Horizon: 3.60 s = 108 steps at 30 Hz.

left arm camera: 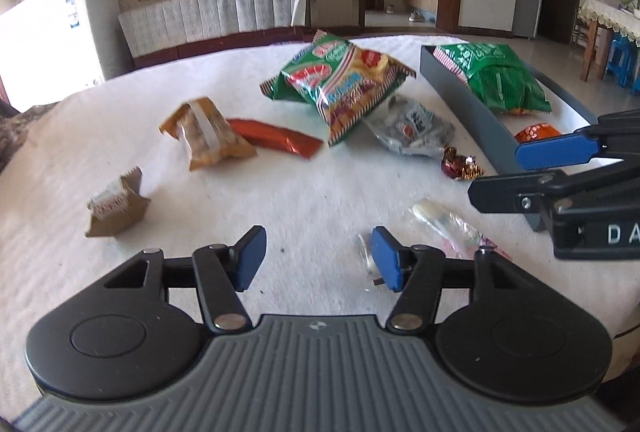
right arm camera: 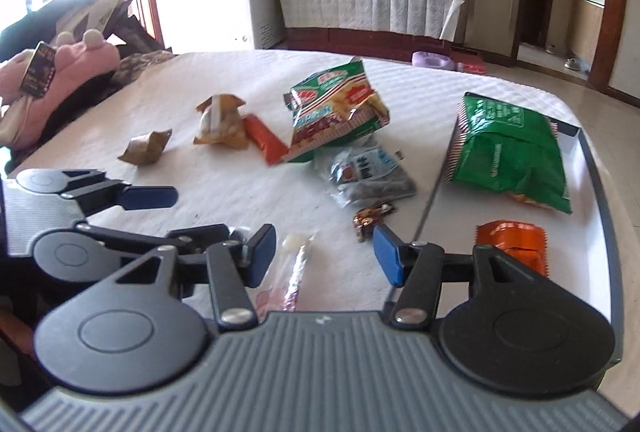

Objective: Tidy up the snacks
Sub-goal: 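Grasp a white candy with the left tool while the right tool grasps the tube snack, then drop the white candy in the box with the left tool while right carries the tube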

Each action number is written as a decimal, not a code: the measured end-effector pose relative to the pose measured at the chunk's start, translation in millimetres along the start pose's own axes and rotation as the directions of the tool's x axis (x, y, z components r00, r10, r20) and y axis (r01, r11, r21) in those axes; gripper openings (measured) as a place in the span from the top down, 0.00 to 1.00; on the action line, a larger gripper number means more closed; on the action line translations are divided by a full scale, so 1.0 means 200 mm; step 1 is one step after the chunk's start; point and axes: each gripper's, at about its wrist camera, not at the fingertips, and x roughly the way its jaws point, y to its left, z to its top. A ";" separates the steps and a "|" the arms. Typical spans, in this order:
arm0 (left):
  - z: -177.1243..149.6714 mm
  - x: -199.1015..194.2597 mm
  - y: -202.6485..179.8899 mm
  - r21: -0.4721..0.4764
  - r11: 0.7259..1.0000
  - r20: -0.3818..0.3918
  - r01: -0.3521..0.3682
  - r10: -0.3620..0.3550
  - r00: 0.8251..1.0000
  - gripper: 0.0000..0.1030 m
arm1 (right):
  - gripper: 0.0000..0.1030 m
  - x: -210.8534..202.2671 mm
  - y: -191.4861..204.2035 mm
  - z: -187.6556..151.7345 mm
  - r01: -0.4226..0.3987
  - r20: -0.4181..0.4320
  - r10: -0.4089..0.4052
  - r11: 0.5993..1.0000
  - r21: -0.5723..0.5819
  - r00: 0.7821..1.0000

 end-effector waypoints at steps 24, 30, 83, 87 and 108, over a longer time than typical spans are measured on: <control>-0.01 0.03 0.15 -0.082 0.996 -0.033 -0.032 0.029 0.999 0.88 | 0.49 0.17 0.11 -0.04 -0.017 -0.105 0.015 1.000 -0.024 0.994; -0.03 0.04 0.16 -0.096 0.995 -0.042 -0.032 0.028 0.999 0.82 | 0.65 0.22 0.17 -0.06 -0.021 -0.139 0.011 0.997 -0.073 0.990; 0.34 0.00 -0.30 -0.001 0.983 0.134 0.184 -0.182 0.974 0.86 | 0.84 -0.26 -0.29 0.07 0.000 0.159 -0.025 0.988 0.155 0.987; 0.36 0.01 -0.35 0.010 0.980 0.135 0.198 -0.197 0.971 0.86 | 0.84 -0.28 -0.35 0.06 0.012 0.165 -0.042 0.984 0.178 0.985; 0.46 0.16 -0.60 0.087 0.953 0.124 0.291 -0.300 0.946 0.86 | 0.84 -0.33 -0.54 0.02 0.067 0.172 -0.115 0.962 0.264 0.978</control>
